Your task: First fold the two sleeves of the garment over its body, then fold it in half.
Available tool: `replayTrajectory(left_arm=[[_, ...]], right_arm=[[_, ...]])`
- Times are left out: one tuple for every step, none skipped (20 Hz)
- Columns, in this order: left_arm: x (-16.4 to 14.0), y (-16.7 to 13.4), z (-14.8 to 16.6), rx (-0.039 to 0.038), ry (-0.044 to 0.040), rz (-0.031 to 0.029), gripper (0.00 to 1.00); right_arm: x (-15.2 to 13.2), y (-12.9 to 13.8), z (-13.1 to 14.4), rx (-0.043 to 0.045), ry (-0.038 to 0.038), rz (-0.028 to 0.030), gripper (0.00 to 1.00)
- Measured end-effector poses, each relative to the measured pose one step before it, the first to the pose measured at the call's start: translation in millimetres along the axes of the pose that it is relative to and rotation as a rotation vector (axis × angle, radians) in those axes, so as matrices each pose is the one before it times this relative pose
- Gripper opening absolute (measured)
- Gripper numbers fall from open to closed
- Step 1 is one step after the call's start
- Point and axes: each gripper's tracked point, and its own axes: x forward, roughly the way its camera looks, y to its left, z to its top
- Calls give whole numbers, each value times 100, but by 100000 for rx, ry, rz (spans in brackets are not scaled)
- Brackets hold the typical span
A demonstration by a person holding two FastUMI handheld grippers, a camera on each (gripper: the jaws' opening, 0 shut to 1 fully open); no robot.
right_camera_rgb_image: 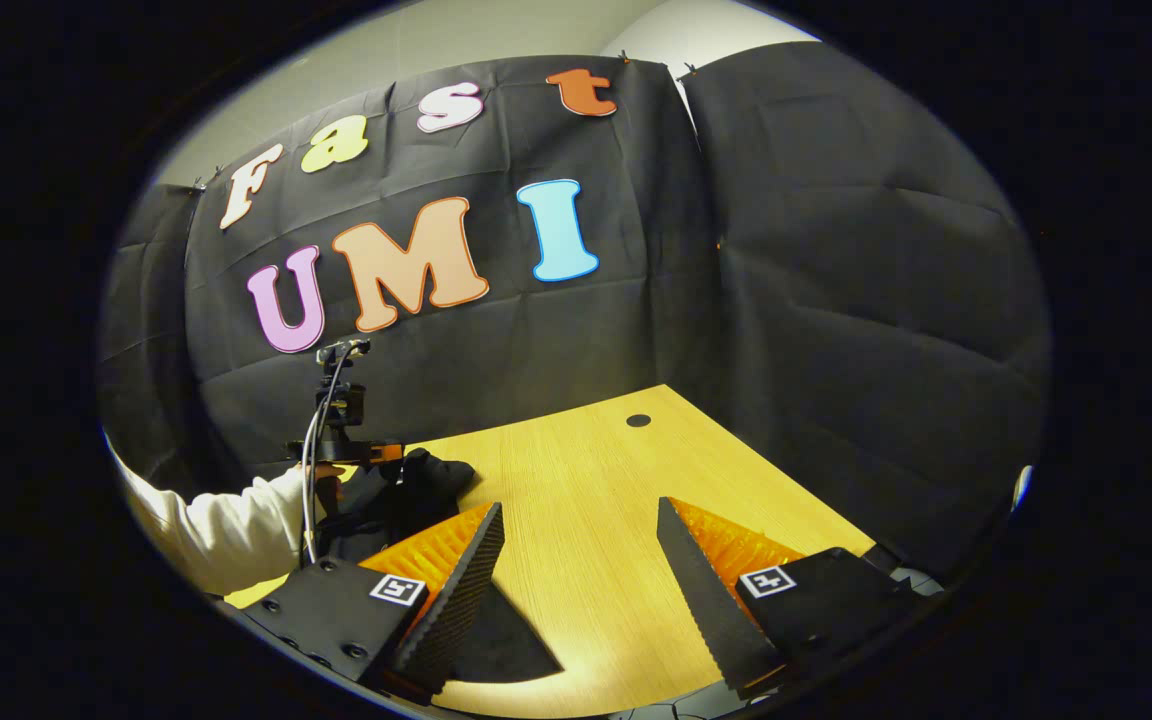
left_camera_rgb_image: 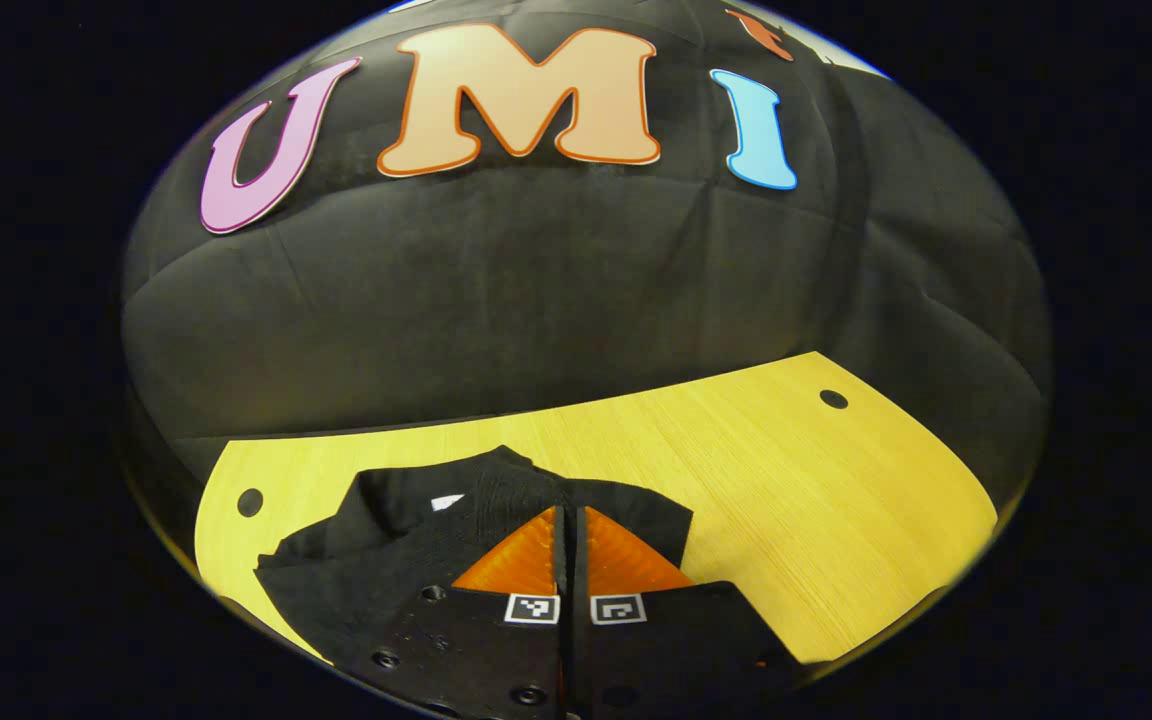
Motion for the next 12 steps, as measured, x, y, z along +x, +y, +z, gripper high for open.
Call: replayTrajectory(left_arm=[[377, -684, -44, -487, 41, -2082, 0], [140, -1050, -263, -1066, 664, -3297, 19], [-104, -498, -256, -398, 1252, -661, 39], [-489, 169, -314, 343, 2476, 1127, 58], [-81, 461, -100, 127, -229, 1522, 78], [-775, 240, 98, -945, -1117, 1059, 97], [-1049, 596, 428, -1829, -2089, 1680, 96], [-1116, 448, 300, -2656, -2165, 1119, 95], [-1436, 549, 373, -2972, -2696, 433, 95], [-1787, 761, 125, -2250, -2061, 674, 94], [-1852, 1045, -106, -989, -1615, 1807, 94], [-1860, 1420, -375, 405, -1023, 2537, 94]], right_arm=[[-88, 11, -345, -178, 840, 151, 98], [-70, -54, -442, -464, 839, 284, 98], [27, 35, -244, -874, 593, 240, 98], [168, -50, -287, -1190, 627, 399, 98], [257, 123, -191, -1116, 665, 883, 98], [286, 270, -270, -968, 783, 1615, 98], [385, 474, -168, -963, 579, 2301, 98], [397, 387, -351, -1310, 633, 2691, 98], [511, 655, -368, -1542, 1162, 3365, 98], [668, 637, -537, -1975, 1116, 3545, 98], [633, 673, -524, -2589, 1308, 3560, 98], [655, 639, -659, -3022, 1517, 3646, 98]])
